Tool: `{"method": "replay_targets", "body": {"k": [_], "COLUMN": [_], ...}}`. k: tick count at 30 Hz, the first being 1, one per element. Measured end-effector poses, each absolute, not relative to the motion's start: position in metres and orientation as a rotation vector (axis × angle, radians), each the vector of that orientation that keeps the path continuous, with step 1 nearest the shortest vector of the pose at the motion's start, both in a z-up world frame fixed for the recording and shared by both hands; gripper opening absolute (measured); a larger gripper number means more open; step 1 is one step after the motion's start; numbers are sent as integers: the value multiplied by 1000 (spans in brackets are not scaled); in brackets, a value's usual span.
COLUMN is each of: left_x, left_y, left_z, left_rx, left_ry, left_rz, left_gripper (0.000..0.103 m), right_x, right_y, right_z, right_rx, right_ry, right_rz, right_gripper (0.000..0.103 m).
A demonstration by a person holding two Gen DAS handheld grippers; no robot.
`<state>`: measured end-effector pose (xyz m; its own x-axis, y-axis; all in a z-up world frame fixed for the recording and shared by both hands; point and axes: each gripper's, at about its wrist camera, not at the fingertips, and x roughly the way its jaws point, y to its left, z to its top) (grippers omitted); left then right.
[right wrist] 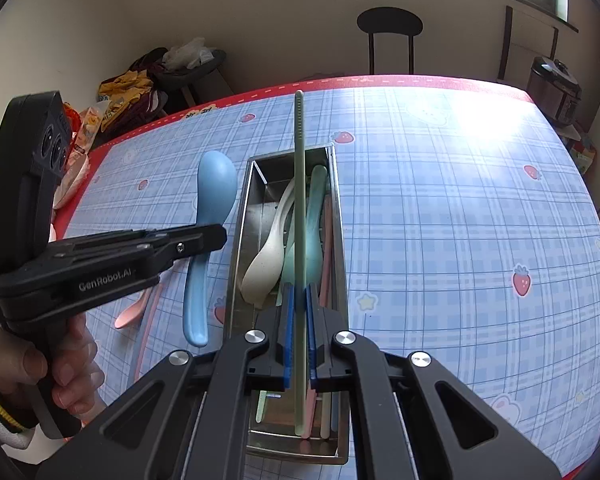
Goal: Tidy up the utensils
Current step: 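Carry the blue spoon and green chopstick into the steel caddy with both tools, then open both tools and lift them out of the caddy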
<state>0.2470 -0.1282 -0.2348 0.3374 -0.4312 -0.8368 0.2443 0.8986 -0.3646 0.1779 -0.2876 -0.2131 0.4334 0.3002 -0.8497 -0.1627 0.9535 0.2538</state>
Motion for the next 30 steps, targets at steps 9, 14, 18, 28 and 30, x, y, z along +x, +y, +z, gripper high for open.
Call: {"method": "replay_targets", "body": {"k": [9,14,18,28,30], "left_x": [270,277,278,275,271], "left_y": [-147,-148,-148,-146,-142], "left_z": [-260,-272,-274,-264,-254], "left_rx": [-155,-177,-177,-174,-164], "left_ry": [1197,1218,1219,1198,1176], "left_rz": [-417,-406,-402,-415,-420], "left_gripper": [11,11,11,20,25], "right_x": [199,204,206,210,206], "right_y": [-283,-279,-277,-273,-271], "right_z": [-238,-249,-254,-253,-245], "right_rx": [101,99,100,146,146], "right_ry": [1168,1197,1210,1229,1214], "right_rz": [281,270,257,257,256], "right_gripper": [6,6,6,17,31]}}
